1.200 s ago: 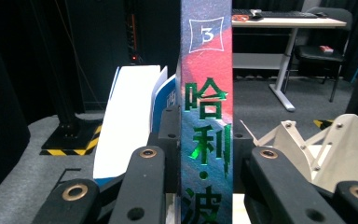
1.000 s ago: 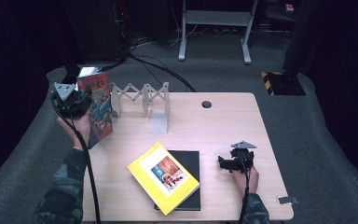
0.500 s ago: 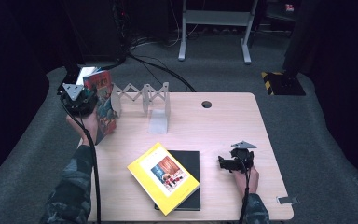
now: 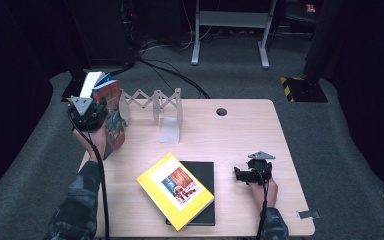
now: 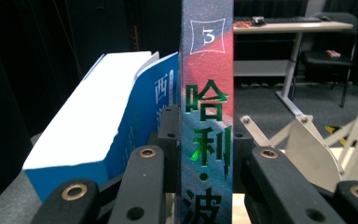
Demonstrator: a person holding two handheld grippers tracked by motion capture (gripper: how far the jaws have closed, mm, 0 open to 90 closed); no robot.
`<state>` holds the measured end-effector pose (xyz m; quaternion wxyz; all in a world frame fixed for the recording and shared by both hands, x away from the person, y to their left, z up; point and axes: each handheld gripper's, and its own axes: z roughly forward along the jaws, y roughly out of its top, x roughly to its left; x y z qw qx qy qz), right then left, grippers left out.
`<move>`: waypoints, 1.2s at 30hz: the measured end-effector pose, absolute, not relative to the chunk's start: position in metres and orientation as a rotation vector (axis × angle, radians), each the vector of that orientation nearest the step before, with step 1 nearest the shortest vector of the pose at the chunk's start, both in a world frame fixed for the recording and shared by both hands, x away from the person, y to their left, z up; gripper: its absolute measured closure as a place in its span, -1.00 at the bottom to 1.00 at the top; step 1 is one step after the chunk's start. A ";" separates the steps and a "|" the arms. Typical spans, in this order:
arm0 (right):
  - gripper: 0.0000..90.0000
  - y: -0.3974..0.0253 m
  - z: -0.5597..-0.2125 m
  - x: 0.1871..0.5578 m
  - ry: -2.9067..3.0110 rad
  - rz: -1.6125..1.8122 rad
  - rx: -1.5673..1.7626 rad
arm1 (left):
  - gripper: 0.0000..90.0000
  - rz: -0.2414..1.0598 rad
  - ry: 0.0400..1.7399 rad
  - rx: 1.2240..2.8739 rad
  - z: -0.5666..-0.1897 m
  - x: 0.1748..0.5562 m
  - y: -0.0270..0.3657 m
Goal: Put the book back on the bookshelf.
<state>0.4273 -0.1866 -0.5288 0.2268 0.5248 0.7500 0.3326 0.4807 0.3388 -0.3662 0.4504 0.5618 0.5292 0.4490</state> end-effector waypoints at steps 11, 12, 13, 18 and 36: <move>-0.79 -0.187 -0.529 0.427 2.065 0.917 1.445 | 0.63 1.021 1.320 1.478 -0.359 0.462 0.343; -0.79 -0.187 -0.529 0.427 2.065 0.917 1.445 | 0.63 1.015 1.319 1.485 -0.358 0.460 0.343; -0.79 -0.187 -0.529 0.427 2.065 0.916 1.445 | 0.63 1.011 1.315 1.489 -0.359 0.457 0.343; -0.79 -0.187 -0.529 0.427 2.065 0.917 1.445 | 0.63 0.987 1.314 1.504 -0.359 0.445 0.346; -0.78 -0.186 -0.529 0.427 2.058 0.921 1.448 | 0.62 0.958 1.328 1.568 -0.378 0.394 0.358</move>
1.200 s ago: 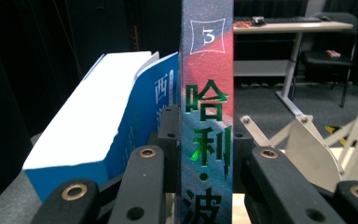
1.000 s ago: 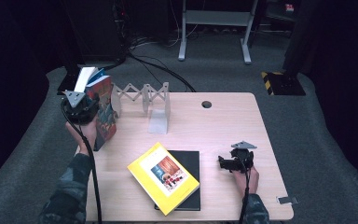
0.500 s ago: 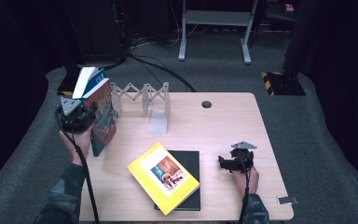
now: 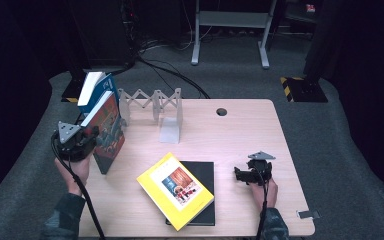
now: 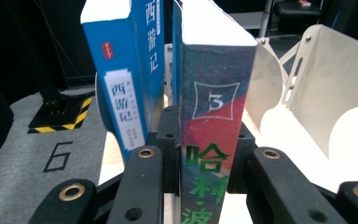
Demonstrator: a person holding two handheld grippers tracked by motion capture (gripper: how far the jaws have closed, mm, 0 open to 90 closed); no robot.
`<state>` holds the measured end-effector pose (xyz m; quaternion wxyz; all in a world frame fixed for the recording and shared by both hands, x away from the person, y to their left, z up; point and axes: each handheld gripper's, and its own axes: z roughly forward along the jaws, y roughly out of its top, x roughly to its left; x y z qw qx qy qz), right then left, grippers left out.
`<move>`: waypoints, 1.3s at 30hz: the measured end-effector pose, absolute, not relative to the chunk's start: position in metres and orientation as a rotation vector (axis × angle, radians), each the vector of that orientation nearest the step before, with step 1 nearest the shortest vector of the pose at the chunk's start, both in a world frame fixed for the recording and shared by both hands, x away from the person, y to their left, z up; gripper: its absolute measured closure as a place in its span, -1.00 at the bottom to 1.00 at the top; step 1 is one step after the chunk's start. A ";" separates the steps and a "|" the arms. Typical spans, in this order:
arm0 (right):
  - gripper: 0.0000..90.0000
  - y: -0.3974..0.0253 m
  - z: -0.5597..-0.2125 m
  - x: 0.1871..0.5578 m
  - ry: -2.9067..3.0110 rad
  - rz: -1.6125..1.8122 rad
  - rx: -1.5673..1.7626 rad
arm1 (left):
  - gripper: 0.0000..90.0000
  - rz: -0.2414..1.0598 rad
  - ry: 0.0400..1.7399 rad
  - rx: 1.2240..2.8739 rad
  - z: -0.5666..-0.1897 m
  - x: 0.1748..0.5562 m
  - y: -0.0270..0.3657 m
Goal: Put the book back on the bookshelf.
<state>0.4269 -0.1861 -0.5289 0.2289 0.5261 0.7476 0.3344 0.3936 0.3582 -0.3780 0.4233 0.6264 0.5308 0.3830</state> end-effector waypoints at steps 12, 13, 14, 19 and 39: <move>-0.77 -0.186 -0.529 0.427 2.057 0.921 1.449 | 0.55 0.915 1.382 1.625 -0.375 0.393 0.371; -0.77 -0.186 -0.529 0.427 2.057 0.921 1.449 | 0.53 0.915 1.382 1.625 -0.375 0.393 0.371; -0.77 -0.186 -0.529 0.427 2.057 0.921 1.449 | 0.51 0.909 1.380 1.635 -0.373 0.395 0.371; -0.77 -0.186 -0.529 0.427 2.057 0.921 1.449 | 0.36 0.917 1.375 1.643 -0.369 0.400 0.368; -0.77 -0.186 -0.529 0.427 2.058 0.923 1.449 | 0.35 1.044 1.367 1.743 -0.343 0.430 0.357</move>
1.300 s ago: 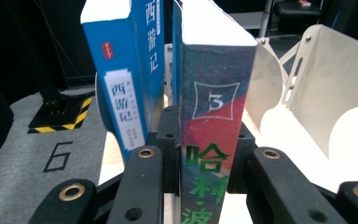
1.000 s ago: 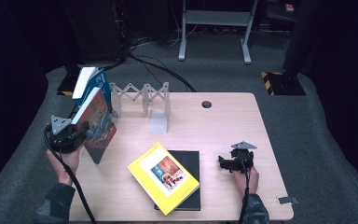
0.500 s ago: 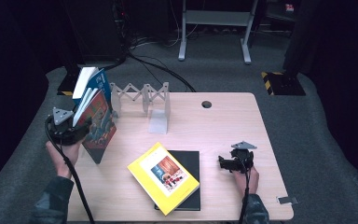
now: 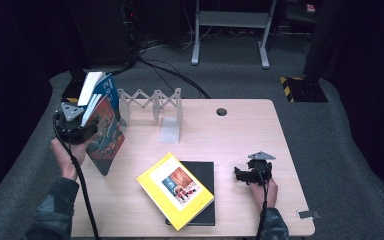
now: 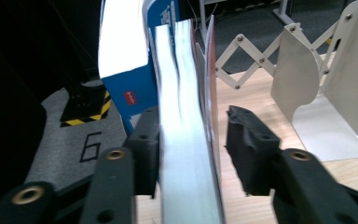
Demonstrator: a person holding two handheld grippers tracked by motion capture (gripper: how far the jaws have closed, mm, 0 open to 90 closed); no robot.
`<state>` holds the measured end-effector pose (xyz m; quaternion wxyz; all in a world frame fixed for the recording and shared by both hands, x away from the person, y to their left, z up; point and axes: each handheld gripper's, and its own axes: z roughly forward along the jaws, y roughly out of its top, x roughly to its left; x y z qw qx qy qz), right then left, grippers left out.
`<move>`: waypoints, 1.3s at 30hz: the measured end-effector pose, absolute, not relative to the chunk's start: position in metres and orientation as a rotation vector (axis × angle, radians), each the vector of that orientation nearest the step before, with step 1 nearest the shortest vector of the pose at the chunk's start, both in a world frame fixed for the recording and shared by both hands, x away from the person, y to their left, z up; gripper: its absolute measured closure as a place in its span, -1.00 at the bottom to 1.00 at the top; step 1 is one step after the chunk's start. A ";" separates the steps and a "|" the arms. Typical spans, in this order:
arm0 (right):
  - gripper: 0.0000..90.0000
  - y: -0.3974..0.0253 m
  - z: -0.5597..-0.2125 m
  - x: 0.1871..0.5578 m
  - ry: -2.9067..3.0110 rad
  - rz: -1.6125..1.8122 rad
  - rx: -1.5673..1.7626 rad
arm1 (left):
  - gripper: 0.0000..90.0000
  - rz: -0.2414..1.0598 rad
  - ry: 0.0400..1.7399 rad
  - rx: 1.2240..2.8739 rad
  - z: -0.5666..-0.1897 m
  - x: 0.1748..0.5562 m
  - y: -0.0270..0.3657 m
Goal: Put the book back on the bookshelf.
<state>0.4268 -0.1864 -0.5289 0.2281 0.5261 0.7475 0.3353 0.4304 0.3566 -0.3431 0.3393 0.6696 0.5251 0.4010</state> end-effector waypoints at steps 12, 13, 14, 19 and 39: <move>-0.77 -0.186 -0.529 0.427 2.059 0.924 1.450 | 0.64 1.051 1.326 1.750 -0.343 0.431 0.348; -0.77 -0.186 -0.529 0.427 2.059 0.925 1.450 | 0.64 1.053 1.325 1.741 -0.343 0.432 0.347; -0.77 -0.186 -0.529 0.427 2.059 0.925 1.450 | 0.64 1.053 1.325 1.741 -0.343 0.432 0.347; -0.77 -0.186 -0.529 0.427 2.059 0.925 1.449 | 0.64 1.046 1.335 1.717 -0.343 0.438 0.345; -0.76 -0.187 -0.529 0.427 2.060 0.926 1.448 | 0.64 1.080 1.372 1.632 -0.334 0.476 0.341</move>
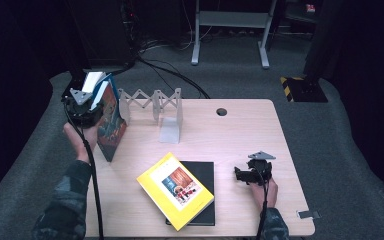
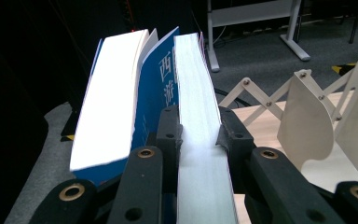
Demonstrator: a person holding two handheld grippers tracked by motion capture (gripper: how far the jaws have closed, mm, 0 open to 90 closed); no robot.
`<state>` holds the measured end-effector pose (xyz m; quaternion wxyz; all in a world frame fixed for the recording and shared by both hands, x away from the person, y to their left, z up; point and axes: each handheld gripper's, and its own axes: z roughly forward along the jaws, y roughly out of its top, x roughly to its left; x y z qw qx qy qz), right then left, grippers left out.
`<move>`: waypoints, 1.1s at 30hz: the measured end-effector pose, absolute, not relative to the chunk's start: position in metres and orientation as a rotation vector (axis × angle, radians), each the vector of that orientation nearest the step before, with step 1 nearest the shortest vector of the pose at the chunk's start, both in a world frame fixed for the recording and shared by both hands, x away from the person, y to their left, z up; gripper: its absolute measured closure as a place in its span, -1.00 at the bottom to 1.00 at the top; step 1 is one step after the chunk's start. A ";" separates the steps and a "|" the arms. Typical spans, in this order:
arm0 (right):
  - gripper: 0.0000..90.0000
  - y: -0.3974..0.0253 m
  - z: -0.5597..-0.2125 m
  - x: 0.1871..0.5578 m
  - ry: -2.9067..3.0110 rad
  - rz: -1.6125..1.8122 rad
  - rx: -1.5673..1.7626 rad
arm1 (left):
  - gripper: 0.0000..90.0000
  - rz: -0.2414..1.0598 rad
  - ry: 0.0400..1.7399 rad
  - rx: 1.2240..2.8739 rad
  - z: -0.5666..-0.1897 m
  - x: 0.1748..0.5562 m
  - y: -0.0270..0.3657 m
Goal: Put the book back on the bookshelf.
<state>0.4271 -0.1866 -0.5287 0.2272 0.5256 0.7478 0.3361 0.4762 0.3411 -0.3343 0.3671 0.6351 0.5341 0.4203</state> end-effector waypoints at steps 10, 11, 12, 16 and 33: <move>-0.76 -0.187 -0.529 0.427 2.061 0.925 1.446 | 0.64 1.101 1.394 1.606 -0.339 0.505 0.338; -0.76 -0.187 -0.529 0.427 2.060 0.926 1.447 | 0.64 1.104 1.400 1.607 -0.339 0.508 0.338; -0.76 -0.187 -0.529 0.427 2.066 0.920 1.439 | 0.64 1.098 1.407 1.596 -0.339 0.513 0.338; -0.76 -0.187 -0.529 0.427 2.066 0.921 1.441 | 0.64 1.103 1.409 1.587 -0.341 0.519 0.336; -0.75 -0.187 -0.529 0.427 2.063 0.924 1.443 | 0.63 1.118 1.425 1.567 -0.349 0.547 0.329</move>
